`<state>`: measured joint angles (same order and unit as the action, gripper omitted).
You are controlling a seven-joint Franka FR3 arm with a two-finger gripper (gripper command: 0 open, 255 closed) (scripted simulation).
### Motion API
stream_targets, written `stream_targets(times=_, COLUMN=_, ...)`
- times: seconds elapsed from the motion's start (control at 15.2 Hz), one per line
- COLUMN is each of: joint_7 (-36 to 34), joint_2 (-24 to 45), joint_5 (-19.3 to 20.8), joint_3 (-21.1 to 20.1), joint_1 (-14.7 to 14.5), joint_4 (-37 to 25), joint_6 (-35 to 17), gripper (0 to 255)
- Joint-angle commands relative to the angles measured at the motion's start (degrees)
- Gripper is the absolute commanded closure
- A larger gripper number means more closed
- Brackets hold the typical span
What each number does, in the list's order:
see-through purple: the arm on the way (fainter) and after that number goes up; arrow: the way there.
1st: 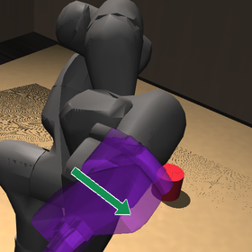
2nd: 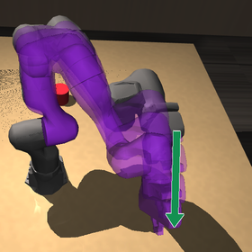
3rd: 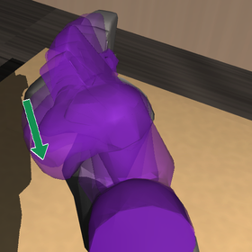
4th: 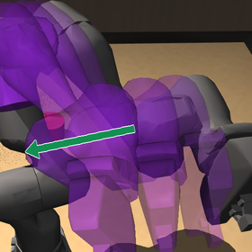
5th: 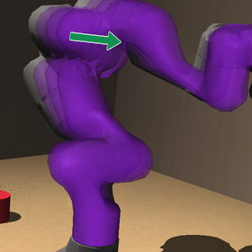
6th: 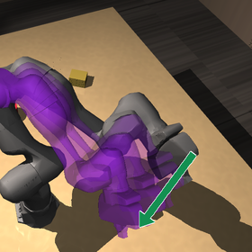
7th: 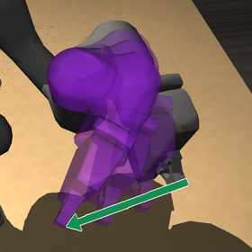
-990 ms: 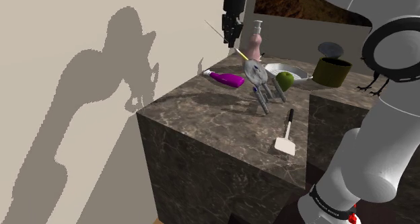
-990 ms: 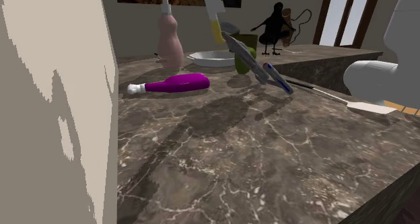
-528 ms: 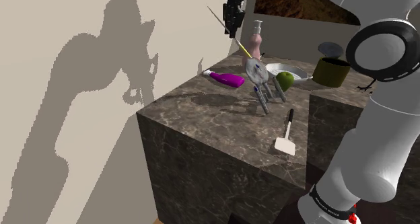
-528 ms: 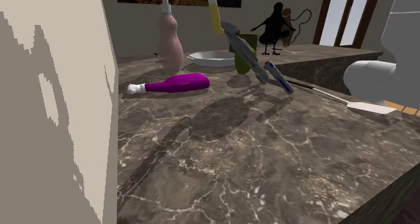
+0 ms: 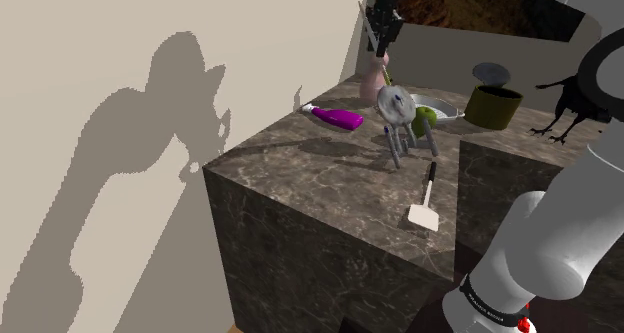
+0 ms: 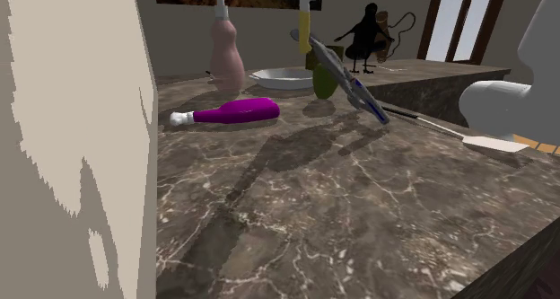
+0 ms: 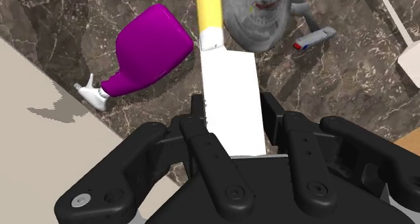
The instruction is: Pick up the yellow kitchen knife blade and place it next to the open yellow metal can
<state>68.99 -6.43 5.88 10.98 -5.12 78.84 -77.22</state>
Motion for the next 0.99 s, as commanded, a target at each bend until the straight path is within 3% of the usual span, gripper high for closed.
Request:
stream_targets(times=0.0, joint_7=1.85, joint_2=-2.70, joint_5=0.50, joint_3=0.97, joint_1=0.81, joint_4=2.93, joint_6=-0.36, gripper=255)
stream_targets(times=0.46, joint_7=9.20, joint_2=-11.09, joint_5=2.89, joint_3=5.22, joint_1=3.77, joint_4=10.95, joint_6=-1.02, gripper=255)
stream_targets(times=0.92, joint_7=17.46, joint_2=-16.76, joint_5=5.73, joint_3=10.47, joint_1=6.65, joint_4=14.96, joint_6=-0.76, gripper=255)
